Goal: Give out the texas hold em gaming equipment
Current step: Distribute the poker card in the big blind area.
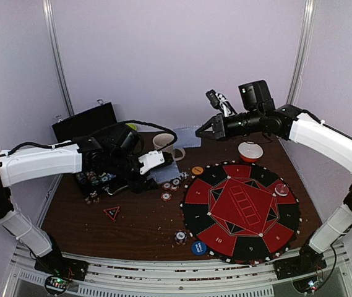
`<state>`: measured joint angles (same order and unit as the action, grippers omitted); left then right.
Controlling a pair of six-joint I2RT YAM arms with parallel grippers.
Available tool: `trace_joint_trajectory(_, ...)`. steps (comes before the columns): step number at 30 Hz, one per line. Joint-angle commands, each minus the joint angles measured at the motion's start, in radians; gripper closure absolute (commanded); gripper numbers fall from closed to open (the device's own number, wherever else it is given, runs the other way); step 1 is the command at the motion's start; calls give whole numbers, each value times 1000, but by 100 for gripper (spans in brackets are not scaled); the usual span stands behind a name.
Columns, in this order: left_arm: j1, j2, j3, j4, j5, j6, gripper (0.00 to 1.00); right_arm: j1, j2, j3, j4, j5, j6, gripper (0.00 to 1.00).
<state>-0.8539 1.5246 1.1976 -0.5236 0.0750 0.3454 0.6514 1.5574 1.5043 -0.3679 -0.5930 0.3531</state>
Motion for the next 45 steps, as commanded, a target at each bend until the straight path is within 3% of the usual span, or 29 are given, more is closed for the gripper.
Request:
trace_joint_trajectory(1,8,-3,-6,52,6,-10,45,-42,-65,-32,68,48,69,100)
trace_joint_trajectory(12,43,18,21,102,-43,-85,44,-146,-187,-159,122,206,208,100)
trace_joint_trajectory(20,71,35,39,126,-105,-138,45,-158,-201,-231,55,234,256,100)
trace_joint_trajectory(25,96,6,2,164,-115,-148,45,-153,-209,-291,-84,216,233,100)
trace_joint_trajectory(31,108,-4,-12,176,-107,-165,45,-153,-256,-467,166,281,438,100)
trace_joint_trajectory(34,109,-9,-15,176,-103,-168,44,-153,-197,-536,360,431,529,100)
trace_joint_trajectory(40,110,-34,-26,170,-124,-166,44,-154,87,-542,771,665,755,100)
trace_joint_trajectory(45,110,-39,-33,170,-129,-161,44,-154,382,-336,792,710,821,100)
